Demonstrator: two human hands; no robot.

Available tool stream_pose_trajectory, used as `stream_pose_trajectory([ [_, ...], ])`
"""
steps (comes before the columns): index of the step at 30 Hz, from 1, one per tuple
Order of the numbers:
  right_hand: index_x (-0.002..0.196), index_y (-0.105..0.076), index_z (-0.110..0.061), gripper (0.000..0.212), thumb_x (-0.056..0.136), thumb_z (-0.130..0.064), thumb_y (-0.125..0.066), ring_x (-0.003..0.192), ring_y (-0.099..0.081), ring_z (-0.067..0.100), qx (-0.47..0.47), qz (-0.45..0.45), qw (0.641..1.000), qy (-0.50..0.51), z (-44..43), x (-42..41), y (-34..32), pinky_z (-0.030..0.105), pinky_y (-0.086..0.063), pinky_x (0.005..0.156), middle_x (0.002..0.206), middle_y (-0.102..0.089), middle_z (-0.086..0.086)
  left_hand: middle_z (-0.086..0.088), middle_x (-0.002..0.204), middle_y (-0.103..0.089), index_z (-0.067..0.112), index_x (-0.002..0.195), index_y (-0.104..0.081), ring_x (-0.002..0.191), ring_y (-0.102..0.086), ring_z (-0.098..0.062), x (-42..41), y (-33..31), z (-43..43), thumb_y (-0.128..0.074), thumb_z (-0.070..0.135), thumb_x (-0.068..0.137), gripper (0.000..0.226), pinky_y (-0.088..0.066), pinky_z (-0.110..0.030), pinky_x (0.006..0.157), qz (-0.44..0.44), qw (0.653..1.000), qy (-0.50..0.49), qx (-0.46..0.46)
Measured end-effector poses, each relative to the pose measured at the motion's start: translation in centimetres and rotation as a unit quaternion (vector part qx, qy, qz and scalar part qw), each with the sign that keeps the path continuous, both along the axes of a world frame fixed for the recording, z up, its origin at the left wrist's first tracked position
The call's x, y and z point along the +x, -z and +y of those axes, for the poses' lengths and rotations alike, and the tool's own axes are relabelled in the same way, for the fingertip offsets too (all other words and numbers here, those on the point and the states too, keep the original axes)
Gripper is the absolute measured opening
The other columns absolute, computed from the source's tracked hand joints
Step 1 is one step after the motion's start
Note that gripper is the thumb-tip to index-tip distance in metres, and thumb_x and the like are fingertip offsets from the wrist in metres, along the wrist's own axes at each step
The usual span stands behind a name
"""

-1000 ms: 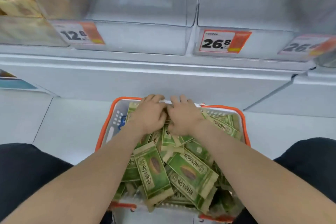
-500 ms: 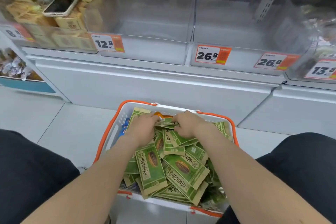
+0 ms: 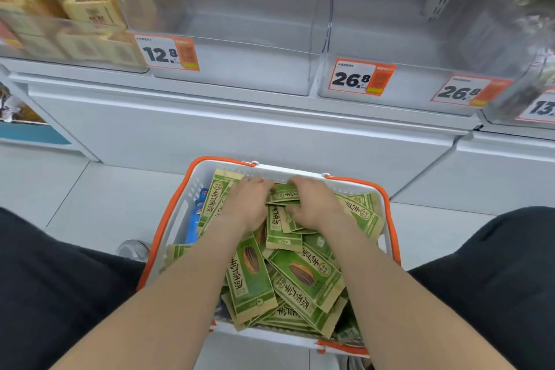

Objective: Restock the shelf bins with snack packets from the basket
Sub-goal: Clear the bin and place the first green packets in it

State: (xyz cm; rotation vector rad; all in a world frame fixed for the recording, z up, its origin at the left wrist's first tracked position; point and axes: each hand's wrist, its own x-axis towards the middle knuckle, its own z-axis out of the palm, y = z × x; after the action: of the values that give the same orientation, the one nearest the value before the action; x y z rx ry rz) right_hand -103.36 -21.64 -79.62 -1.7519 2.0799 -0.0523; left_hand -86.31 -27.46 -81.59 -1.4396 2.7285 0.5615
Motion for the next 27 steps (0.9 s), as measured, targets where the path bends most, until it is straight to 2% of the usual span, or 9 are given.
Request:
stream_pose_trajectory([
  [4,0.137,-0.059,-0.024,0.047,0.094,-0.038,-0.072,0.124,-0.059,0.030,0.047,0.017,0.997,-0.058,-3.4,0.5,-1.7,0.044,-0.050,0.103,0.134,-0.064,0.007,-0.006,0.134,-0.059,0.022,0.141,-0.059,0.125,-0.056,-0.031,0.9,-2.1,-2.9,-0.058,-0.001,0.089,0.057,-0.051,-0.044,0.097,-0.047,0.998,0.039,0.028],
  [9,0.131,-0.062,-0.024,0.029,0.103,-0.033,-0.058,0.114,-0.063,0.033,0.035,0.031,0.993,-0.105,-5.6,2.5,-3.6,0.043,-0.053,0.093,0.128,-0.065,0.011,-0.008,0.127,-0.069,0.023,0.130,-0.064,0.108,-0.066,-0.030,3.3,-4.7,-4.4,-0.054,0.003,0.093,0.043,-0.053,-0.038,0.079,-0.063,0.996,0.033,0.054],
  [12,0.126,-0.063,-0.023,0.023,0.106,-0.029,-0.051,0.106,-0.066,0.033,-0.010,0.022,0.996,-0.084,-5.0,3.6,-3.9,0.043,-0.054,0.086,0.121,-0.069,0.010,-0.007,0.116,-0.071,0.019,0.125,-0.064,0.101,-0.068,-0.031,4.0,-5.5,-3.7,-0.054,0.000,0.087,0.044,-0.053,-0.036,0.072,-0.005,0.999,-0.001,0.054],
  [15,0.118,-0.067,-0.023,0.021,0.106,-0.033,-0.053,0.101,-0.066,0.033,-0.055,-0.018,0.998,-0.037,-3.9,4.0,-4.4,0.041,-0.054,0.083,0.111,-0.072,0.008,0.001,0.101,-0.073,0.022,0.115,-0.070,0.095,-0.069,-0.022,3.9,-5.4,-2.7,-0.069,0.017,0.084,0.031,-0.055,-0.035,0.079,0.138,0.987,-0.040,0.072],
  [17,0.110,-0.071,-0.025,0.022,0.102,-0.042,-0.058,0.096,-0.067,0.030,-0.077,-0.076,0.994,-0.008,-3.3,3.8,-4.7,0.040,-0.054,0.083,0.102,-0.074,0.005,0.006,0.090,-0.074,0.024,0.107,-0.074,0.087,-0.069,-0.017,4.2,-5.2,-2.4,-0.078,0.030,0.089,0.020,-0.053,-0.033,0.077,0.186,0.977,-0.070,0.080],
  [20,0.099,-0.071,-0.032,0.023,0.094,-0.053,-0.063,0.086,-0.069,0.022,-0.131,-0.124,0.983,0.044,-2.8,2.9,-5.7,0.036,-0.056,0.080,0.085,-0.074,-0.006,0.007,0.097,-0.077,0.027,0.101,-0.079,0.103,-0.069,-0.017,5.6,-5.4,-2.6,-0.080,0.037,0.089,0.015,-0.053,-0.036,0.086,0.216,0.967,-0.111,0.077],
  [23,0.115,-0.064,-0.027,0.021,0.095,-0.035,-0.064,0.082,-0.066,0.017,-0.161,-0.210,0.948,0.175,-2.9,1.7,-7.3,0.034,-0.053,0.083,0.082,-0.068,-0.007,0.001,0.093,-0.079,0.021,0.098,-0.080,0.090,-0.074,-0.020,6.8,-6.6,-3.0,-0.082,0.033,0.090,0.015,-0.057,-0.034,0.082,0.276,0.935,-0.188,0.119],
  [25,0.127,-0.056,-0.020,0.039,0.092,-0.032,-0.068,0.087,-0.067,0.017,-0.116,-0.341,0.890,0.279,-2.9,1.0,-7.8,0.037,-0.054,0.088,0.096,-0.068,0.001,-0.003,0.089,-0.080,0.017,0.097,-0.079,0.087,-0.076,-0.024,6.8,-7.6,-3.0,-0.081,0.030,0.091,0.014,-0.059,-0.037,0.083,0.338,0.894,-0.231,0.181],
  [27,0.130,-0.058,-0.014,0.046,0.093,-0.038,-0.070,0.094,-0.075,0.025,-0.041,-0.438,0.847,0.297,-2.7,1.1,-7.5,0.043,-0.060,0.089,0.110,-0.074,0.007,-0.008,0.091,-0.080,0.013,0.098,-0.075,0.088,-0.077,-0.028,6.2,-8.0,-3.1,-0.079,0.027,0.094,0.015,-0.061,-0.043,0.086,0.372,0.856,-0.246,0.261],
])
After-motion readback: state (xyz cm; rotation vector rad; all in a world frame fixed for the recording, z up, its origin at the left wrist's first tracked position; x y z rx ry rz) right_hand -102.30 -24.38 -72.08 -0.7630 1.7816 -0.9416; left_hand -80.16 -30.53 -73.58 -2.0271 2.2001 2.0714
